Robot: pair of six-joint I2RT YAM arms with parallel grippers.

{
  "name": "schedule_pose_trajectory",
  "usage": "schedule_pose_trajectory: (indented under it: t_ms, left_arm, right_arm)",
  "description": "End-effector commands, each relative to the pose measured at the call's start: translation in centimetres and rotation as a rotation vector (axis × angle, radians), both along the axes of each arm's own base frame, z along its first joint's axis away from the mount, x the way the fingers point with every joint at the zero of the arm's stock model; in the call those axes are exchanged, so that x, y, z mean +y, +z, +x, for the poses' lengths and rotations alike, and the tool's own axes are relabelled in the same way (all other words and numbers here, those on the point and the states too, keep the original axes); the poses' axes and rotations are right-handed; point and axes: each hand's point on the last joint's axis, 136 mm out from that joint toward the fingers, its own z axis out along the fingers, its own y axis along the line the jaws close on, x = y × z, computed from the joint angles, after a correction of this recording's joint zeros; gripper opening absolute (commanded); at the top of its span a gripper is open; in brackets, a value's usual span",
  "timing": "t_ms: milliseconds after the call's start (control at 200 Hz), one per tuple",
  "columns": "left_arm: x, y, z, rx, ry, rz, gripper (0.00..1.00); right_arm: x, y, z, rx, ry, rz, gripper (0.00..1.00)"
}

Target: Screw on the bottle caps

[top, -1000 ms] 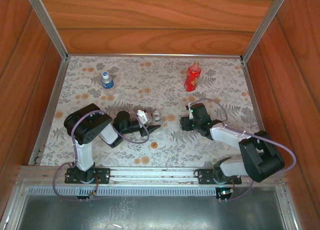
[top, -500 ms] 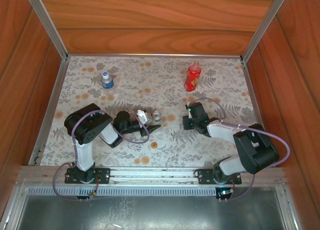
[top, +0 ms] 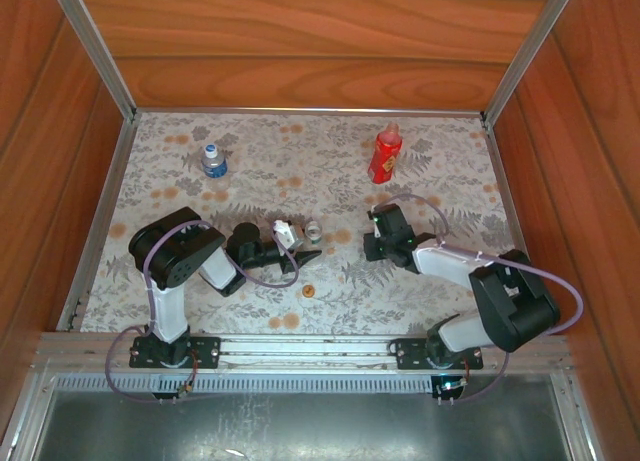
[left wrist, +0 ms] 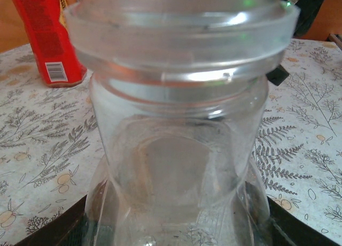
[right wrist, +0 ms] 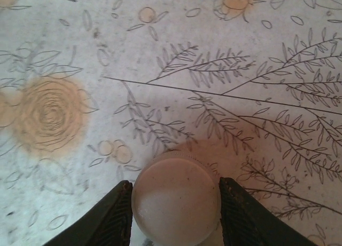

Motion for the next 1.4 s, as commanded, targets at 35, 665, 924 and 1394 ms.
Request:
schedule_pose_trajectory:
  t_ms: [35,665,924,1394]
  left_arm:
    - [0.0,-0.3,0.1,0.005,-0.002,0.001,0.50]
    - [-0.2,-0.7,0.1,0.014,-0.008,0.005,0.51]
    - [-0.2,-0.7,0.1,0.013,-0.007,0.005,0.51]
    - [-0.2,-0.8,0.0,0.012,-0.010,0.008,0.51]
  right_arm:
    - [1.4,2.7,-0.4,0.003,0.061,-0.001,0.45]
    - [10.3,15.7,-3.1,-0.075,0.371,0.108,0.46]
    - [13.5,16.6,-4.4,-0.065,0.473,0.136,0.46]
    - [15.6,14.9,-4.7,-0.015,0.530,0.100,0.46]
